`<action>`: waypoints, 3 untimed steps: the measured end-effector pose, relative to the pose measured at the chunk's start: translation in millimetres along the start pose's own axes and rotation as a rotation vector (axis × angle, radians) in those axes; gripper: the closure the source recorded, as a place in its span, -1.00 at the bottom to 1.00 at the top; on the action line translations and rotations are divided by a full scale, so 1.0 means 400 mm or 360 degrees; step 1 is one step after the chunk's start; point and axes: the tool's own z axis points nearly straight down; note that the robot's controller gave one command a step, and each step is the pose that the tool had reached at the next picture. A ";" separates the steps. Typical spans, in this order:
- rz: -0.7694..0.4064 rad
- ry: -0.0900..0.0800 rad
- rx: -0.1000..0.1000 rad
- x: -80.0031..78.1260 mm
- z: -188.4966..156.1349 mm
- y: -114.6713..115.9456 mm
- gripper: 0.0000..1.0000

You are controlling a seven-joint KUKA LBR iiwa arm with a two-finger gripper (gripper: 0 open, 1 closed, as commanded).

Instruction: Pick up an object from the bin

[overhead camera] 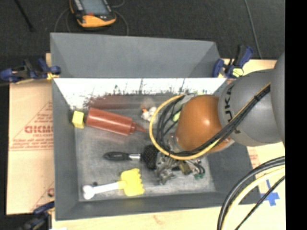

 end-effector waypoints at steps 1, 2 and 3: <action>-0.0045 0.0009 -0.0004 0.019 -0.128 -0.055 1.00; -0.0061 -0.0017 0.0006 0.040 -0.143 -0.080 1.00; -0.0816 -0.0006 0.0001 -0.067 -0.012 0.095 -1.00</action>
Offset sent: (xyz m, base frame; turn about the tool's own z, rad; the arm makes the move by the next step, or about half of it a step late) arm -0.0226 -0.0463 -0.0008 -0.0583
